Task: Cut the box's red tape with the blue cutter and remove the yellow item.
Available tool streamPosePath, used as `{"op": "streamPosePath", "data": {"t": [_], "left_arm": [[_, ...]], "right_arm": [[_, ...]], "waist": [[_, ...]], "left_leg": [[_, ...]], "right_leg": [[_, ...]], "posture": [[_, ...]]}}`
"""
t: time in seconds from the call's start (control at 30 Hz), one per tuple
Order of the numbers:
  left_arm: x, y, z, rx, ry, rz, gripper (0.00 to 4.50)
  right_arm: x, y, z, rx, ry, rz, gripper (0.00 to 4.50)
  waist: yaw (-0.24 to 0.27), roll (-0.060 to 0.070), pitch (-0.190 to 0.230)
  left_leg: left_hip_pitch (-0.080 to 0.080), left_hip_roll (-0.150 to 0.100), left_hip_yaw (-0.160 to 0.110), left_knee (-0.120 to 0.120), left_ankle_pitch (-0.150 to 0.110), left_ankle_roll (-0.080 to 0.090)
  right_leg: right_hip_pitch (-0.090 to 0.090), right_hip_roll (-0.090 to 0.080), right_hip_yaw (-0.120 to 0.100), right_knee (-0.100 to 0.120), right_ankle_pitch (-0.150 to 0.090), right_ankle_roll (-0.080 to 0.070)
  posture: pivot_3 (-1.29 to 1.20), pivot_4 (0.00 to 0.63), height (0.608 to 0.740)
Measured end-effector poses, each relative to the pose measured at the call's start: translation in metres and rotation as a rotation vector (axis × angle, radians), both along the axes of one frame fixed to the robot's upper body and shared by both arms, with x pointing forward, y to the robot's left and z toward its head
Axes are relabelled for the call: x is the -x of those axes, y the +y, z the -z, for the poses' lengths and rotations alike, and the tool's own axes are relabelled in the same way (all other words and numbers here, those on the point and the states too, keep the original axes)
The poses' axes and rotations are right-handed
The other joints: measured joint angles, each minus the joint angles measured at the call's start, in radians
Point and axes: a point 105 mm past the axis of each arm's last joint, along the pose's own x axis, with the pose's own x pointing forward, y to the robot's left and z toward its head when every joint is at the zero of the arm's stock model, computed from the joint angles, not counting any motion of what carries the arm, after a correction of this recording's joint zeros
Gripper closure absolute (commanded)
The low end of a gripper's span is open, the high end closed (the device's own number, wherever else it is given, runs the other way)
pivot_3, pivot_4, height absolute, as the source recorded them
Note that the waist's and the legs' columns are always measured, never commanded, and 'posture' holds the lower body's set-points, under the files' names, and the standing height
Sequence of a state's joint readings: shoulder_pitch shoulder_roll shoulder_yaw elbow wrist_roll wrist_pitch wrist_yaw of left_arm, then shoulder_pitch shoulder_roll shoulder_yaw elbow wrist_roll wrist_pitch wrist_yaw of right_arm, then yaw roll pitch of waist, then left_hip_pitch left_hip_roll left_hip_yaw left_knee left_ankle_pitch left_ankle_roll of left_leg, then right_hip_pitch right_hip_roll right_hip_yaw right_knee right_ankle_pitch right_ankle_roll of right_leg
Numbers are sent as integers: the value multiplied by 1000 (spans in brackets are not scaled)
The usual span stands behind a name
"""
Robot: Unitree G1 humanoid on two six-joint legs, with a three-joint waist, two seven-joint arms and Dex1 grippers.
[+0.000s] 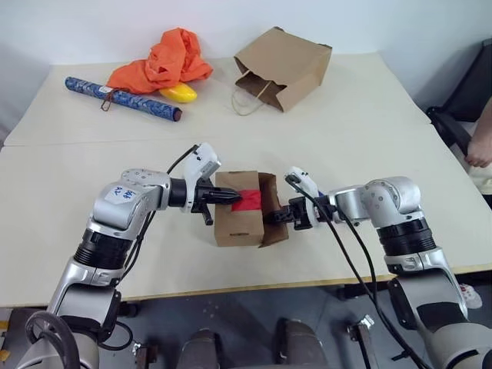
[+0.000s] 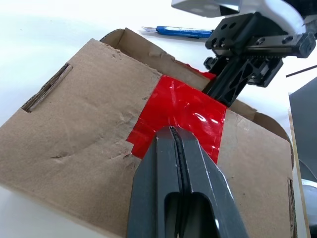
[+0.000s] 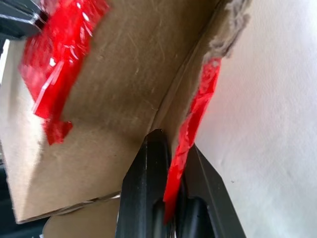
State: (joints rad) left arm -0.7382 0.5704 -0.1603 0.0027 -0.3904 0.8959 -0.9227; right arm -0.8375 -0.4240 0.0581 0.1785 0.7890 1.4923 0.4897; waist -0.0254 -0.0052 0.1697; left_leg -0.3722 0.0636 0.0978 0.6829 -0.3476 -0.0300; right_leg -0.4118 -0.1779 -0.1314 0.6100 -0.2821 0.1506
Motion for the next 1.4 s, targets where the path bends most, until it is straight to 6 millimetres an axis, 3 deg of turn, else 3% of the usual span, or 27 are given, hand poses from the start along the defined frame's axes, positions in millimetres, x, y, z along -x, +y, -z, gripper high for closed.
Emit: {"op": "streamPosePath", "data": {"t": [0.33, 0.6, 0.8, 1.0, 1.1, 1.13, 1.4], "left_arm": [[-5, 3, -9, 46, -55, -16, 4500], [-11, 12, -27, 159, -126, -49, 4500], [-6, 22, -37, 201, -124, -14, 4500], [1, 19, -80, 283, -179, 110, 4500], [4, 11, -87, 319, -192, 160, 4500], [4, 7, -84, 321, -181, 176, 4500], [6, -8, -61, 273, -116, 246, 4500]], "right_arm": [[-2, -7, -24, -20, -60, 118, 4475], [2, -8, -62, -69, -180, 196, 4475], [18, -1, -95, -89, -255, 209, 4475], [28, -4, -117, 5, -332, 94, 4475], [30, -4, -107, 29, -275, 51, 4475], [29, -5, -98, 50, -237, 45, 4475], [23, 0, -96, 61, -198, 42, 4475]], "waist": [[-1, 0, 0], [-3, 0, 1], [-3, -1, 3], [4, -3, 6], [4, -4, 6], [3, -4, 6], [0, -4, 6]], "left_leg": [[0, 0, 0, 0, 0, 0], [-1, 0, 0, -1, 0, 0], [-2, 0, 0, -1, 0, 0], [-5, 0, 0, 0, 0, 1], [-5, 0, 0, -1, -1, 1], [-5, 0, 0, -1, -1, 1], [-6, 0, 0, -1, -1, 1]], "right_leg": [[-1, 0, 0, 0, 0, 0], [-1, 0, 0, 0, 0, 0], [-2, 0, -1, -1, 0, 0], [-3, 0, -1, -4, 0, 1], [-2, 0, -1, -4, 1, 1], [-3, 0, -2, -4, 1, 1], [-3, 0, -2, -4, 1, 1]], "posture": [[0, 150, 740], [0, 150, 740], [0, 150, 740], [0, 150, 740], [0, 150, 740], [0, 150, 740], [0, 150, 740]]}}
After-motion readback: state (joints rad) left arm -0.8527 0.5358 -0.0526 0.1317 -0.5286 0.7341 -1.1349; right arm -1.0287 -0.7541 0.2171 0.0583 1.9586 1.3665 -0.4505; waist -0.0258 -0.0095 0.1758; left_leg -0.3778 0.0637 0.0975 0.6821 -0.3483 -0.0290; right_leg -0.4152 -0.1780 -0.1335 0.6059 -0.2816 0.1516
